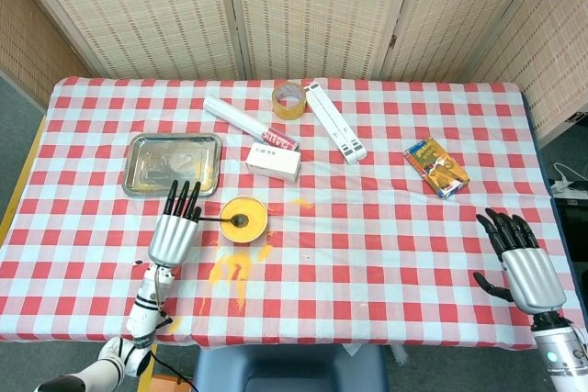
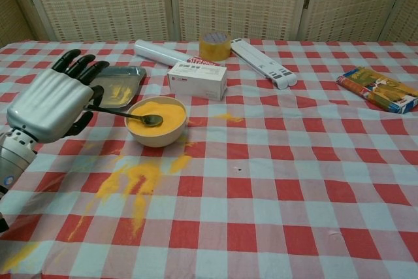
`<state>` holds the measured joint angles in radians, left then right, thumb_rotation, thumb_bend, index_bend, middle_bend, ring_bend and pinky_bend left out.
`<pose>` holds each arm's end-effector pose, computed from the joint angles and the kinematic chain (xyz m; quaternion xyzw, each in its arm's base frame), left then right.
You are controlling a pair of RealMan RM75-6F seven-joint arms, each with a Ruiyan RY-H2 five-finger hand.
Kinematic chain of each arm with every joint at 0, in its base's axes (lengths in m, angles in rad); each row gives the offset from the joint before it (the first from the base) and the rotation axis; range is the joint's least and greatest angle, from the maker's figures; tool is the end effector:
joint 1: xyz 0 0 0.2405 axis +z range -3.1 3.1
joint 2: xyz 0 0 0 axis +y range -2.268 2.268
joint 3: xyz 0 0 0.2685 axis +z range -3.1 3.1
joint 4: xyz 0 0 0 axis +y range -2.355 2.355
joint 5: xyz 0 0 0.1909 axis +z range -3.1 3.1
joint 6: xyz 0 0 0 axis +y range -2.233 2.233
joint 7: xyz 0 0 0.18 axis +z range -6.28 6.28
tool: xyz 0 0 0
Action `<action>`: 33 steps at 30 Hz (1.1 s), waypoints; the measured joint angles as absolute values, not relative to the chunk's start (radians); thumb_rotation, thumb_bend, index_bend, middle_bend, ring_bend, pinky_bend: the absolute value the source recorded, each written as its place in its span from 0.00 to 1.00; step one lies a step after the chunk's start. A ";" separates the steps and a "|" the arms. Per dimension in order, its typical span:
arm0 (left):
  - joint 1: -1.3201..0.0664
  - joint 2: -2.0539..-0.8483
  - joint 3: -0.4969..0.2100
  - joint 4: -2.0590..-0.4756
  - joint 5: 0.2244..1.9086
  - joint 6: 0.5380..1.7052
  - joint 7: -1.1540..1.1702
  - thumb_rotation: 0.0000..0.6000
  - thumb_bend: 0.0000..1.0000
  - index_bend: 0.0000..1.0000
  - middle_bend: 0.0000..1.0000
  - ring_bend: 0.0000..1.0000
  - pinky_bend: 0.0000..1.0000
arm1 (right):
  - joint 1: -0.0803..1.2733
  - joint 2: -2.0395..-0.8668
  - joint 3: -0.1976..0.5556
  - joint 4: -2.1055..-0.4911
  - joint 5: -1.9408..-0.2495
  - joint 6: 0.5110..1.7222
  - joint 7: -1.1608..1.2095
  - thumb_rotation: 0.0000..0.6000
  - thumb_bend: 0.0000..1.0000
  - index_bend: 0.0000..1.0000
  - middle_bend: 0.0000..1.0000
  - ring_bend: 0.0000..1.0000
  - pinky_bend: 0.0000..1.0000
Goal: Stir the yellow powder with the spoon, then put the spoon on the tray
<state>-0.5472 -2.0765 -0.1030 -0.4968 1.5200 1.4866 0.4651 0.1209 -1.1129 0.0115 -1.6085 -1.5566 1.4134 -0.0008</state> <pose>-0.2121 0.3487 -0.0418 -0.6890 -0.0478 -0.3329 0.6419 -0.3075 -0.2189 0.1620 0.6404 -0.3917 0.3716 0.5462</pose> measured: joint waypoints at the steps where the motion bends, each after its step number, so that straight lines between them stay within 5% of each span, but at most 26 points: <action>1: -0.547 -2.077 -0.103 -0.497 1.520 1.486 0.464 1.00 0.46 0.47 0.06 0.00 0.00 | 0.121 -1.113 0.012 -1.609 -1.557 1.414 -0.001 1.00 0.18 0.00 0.00 0.00 0.00; 33: -0.546 -2.067 -0.102 -0.524 1.531 1.512 0.467 1.00 0.46 0.51 0.08 0.00 0.00 | 0.119 -1.109 0.010 -1.611 -1.560 1.415 0.002 1.00 0.18 0.00 0.00 0.00 0.00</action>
